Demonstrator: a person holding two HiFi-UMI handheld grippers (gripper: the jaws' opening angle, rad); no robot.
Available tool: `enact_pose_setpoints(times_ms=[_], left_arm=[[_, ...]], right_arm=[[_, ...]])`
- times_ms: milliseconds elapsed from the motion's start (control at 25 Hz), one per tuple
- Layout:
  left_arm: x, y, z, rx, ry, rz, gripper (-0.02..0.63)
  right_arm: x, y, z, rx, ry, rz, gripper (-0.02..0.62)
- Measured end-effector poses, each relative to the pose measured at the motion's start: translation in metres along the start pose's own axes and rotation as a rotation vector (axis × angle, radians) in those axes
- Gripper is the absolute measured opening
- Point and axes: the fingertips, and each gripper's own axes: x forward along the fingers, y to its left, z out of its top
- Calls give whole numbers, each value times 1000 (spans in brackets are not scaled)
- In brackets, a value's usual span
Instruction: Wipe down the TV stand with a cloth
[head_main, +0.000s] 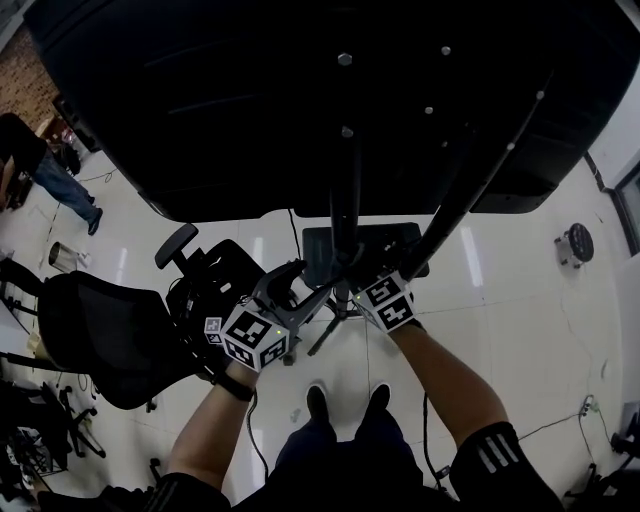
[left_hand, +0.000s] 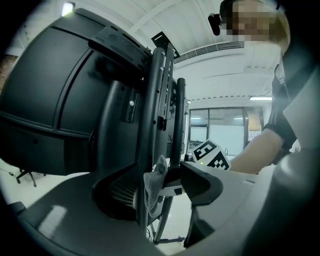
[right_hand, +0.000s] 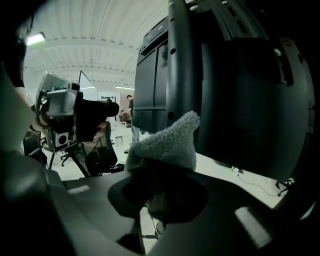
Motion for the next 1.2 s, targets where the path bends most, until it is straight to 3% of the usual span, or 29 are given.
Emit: enact_pose_setpoints(times_ms=[200,440,640,1200], left_arm=[[-4,4,-34,-32,40,-1,284],[-2,3,-70,-67,79,-13,284],[7,8,-97,-80,96,-22,284],[35,22,-197,-187,177,-24,288]], right_arm=[[18,-6,-41,35,33,-64,41],[45,-8,-107,174,115,-67,40],[73,-10,-167,143,209,-65,43],[136,-6,-291,217,381,-24,54]])
